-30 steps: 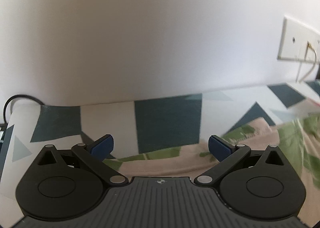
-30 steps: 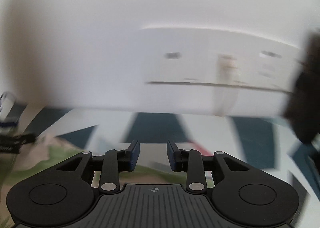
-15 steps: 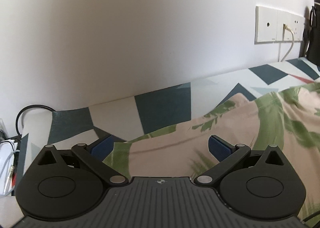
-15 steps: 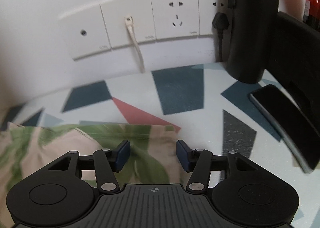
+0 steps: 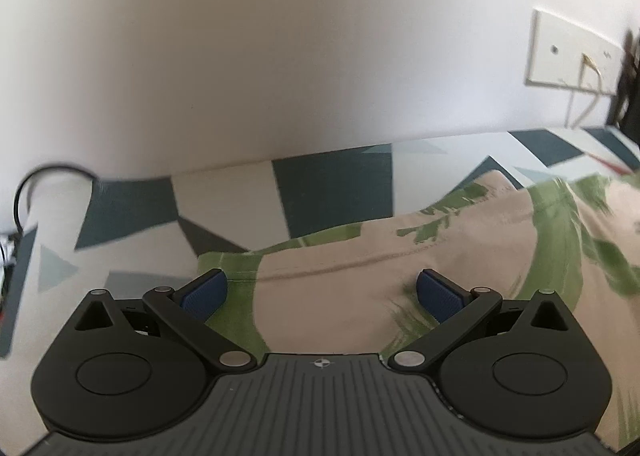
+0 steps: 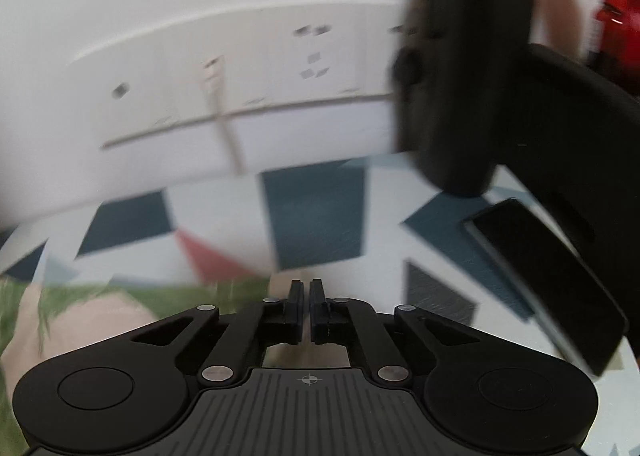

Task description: Fold clothes

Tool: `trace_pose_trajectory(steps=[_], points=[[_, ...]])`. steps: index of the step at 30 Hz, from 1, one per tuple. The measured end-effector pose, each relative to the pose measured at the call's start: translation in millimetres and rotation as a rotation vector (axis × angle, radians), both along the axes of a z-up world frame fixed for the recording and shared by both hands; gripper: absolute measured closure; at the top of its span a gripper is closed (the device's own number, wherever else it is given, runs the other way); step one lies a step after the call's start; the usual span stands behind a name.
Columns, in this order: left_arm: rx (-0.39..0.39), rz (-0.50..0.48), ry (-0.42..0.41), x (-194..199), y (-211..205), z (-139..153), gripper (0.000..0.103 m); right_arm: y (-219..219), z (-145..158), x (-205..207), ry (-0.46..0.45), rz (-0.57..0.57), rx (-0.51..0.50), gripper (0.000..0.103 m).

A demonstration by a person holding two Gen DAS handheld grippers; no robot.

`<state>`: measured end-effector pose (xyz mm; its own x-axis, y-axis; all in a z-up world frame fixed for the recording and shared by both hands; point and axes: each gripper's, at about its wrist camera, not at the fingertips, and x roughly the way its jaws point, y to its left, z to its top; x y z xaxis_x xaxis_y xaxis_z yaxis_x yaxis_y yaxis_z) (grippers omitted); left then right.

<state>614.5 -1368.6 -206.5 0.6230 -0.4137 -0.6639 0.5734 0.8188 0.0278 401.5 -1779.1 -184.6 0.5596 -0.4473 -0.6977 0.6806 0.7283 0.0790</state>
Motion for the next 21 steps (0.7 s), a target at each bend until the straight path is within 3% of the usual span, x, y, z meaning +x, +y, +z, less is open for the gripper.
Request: trace_pose_trajectory(steps=[5,7,8,9,13,15,21], points=[[0.004,0.012,-0.006,0,0,-1,0.0,-16,0,-13,-0.019,-0.065,0.052,0.103],[0.004,0.014,-0.005,0,-1,-1,0.0,-12,2,-14,-0.041,-0.025,0.075,0.09],[0.001,0.015,-0.002,0,0,-1,0.0,-9,3,-14,-0.05,-0.007,0.089,0.067],[-0.002,0.015,0.002,1,0,-1,0.0,-6,2,-11,-0.049,0.013,0.092,0.054],[-0.001,0.018,0.0,0,0,-1,0.0,3,-6,3,-0.006,0.063,0.108,0.06],[0.001,0.026,-0.003,0,1,-1,0.0,5,-10,7,0.008,0.061,0.099,0.099],[0.002,0.081,-0.013,2,4,-1,0.0,5,-11,-4,0.017,0.009,0.026,0.101]])
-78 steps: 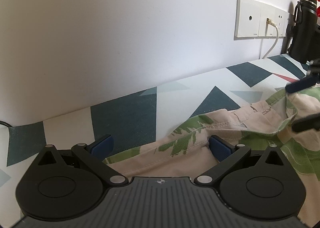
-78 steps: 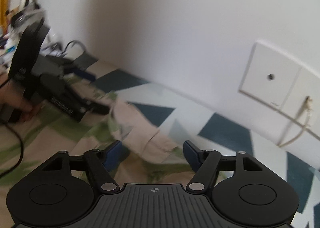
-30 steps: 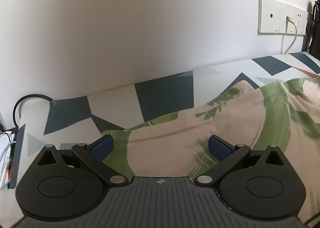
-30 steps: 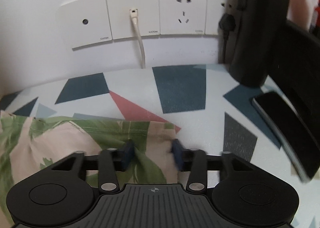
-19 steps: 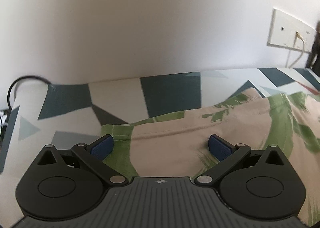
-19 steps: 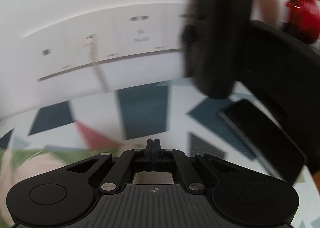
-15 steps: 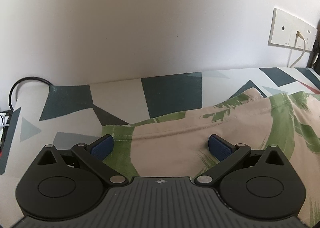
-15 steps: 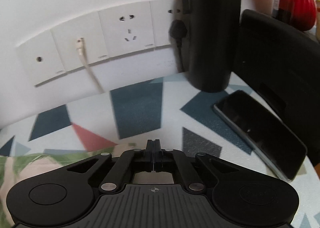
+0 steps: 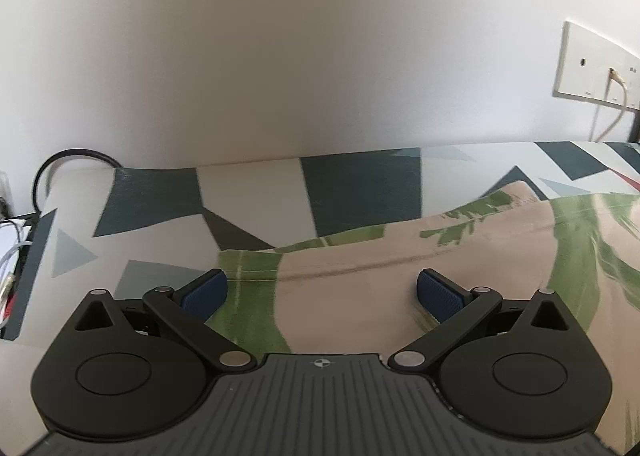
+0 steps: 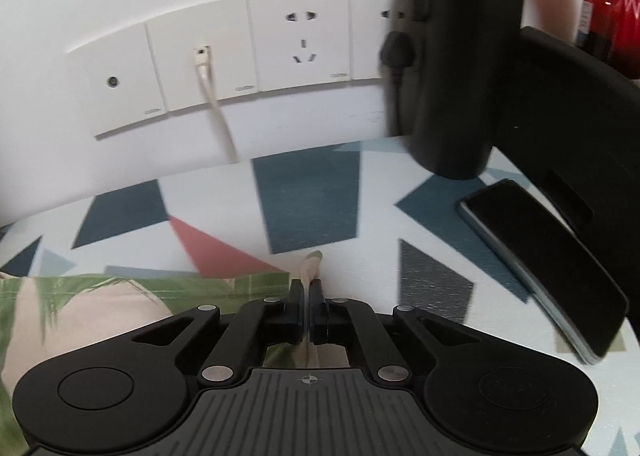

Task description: Fold clothes

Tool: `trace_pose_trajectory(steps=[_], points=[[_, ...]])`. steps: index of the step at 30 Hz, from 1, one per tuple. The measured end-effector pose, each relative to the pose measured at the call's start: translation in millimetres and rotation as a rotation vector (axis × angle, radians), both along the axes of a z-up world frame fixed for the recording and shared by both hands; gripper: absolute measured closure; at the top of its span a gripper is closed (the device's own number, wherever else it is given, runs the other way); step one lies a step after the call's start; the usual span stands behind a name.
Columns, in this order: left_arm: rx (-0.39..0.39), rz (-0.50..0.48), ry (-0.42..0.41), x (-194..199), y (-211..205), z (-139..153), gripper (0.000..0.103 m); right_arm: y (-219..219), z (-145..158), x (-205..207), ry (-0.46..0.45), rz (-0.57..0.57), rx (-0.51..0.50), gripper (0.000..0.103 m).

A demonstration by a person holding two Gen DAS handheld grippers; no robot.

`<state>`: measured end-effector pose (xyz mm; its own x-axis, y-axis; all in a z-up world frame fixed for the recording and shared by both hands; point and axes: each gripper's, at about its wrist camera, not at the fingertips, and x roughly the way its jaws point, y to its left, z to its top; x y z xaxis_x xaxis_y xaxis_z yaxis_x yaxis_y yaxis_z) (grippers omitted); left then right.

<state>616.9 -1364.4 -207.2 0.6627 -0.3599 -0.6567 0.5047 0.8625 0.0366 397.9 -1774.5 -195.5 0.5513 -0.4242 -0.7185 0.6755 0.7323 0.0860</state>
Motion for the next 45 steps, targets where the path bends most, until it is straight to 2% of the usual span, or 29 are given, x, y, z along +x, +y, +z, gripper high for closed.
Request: trace_pose_trajectory(steps=[7,9,12,15,17,19,22,26,29,31,34,35,37,38,42,44,45], points=[[-0.035,0.051,0.038,9,8,-1,0.0,-2,-6,-3,-0.009,-0.011,0.016,0.099],[-0.037,0.052,0.041,9,8,-1,0.0,-3,-1,-8,-0.022,-0.045,0.024,0.071],[-0.043,0.046,0.059,12,10,1,0.0,-2,11,-25,-0.082,-0.053,0.041,0.056],[-0.056,0.04,0.133,15,16,9,0.0,2,22,-46,-0.104,-0.048,0.071,0.05],[-0.108,0.035,0.174,10,27,22,0.0,5,26,-61,-0.111,-0.042,0.084,0.044],[-0.154,0.032,0.176,-4,43,39,0.0,9,30,-76,-0.112,-0.035,0.09,0.042],[-0.176,0.034,0.17,-28,70,62,0.0,13,33,-97,-0.096,-0.029,0.087,0.042],[-0.162,0.04,0.161,-74,103,82,0.0,19,34,-122,-0.088,-0.02,0.092,0.042],[-0.154,0.085,0.163,-115,126,90,0.0,26,36,-139,-0.08,0.001,0.084,0.041],[-0.186,0.114,0.194,-143,141,88,0.0,31,38,-151,-0.079,0.018,0.087,0.04],[-0.137,0.108,0.213,-176,147,74,0.001,42,37,-170,-0.081,0.053,0.114,0.037],[-0.11,0.099,0.214,-183,146,69,0.003,47,35,-176,-0.08,0.066,0.126,0.036],[-0.064,0.079,0.222,-195,145,58,0.016,59,28,-185,-0.062,0.096,0.147,0.035],[-0.054,0.075,0.227,-198,144,53,0.018,65,24,-188,-0.052,0.11,0.159,0.035],[-0.117,0.118,0.25,-193,148,39,0.019,87,16,-197,-0.039,0.135,0.202,0.034],[-0.164,0.149,0.283,-186,151,31,0.027,96,18,-202,-0.062,0.126,0.219,0.031],[-0.18,0.155,0.293,-184,152,29,0.037,99,20,-205,-0.078,0.118,0.226,0.027]])
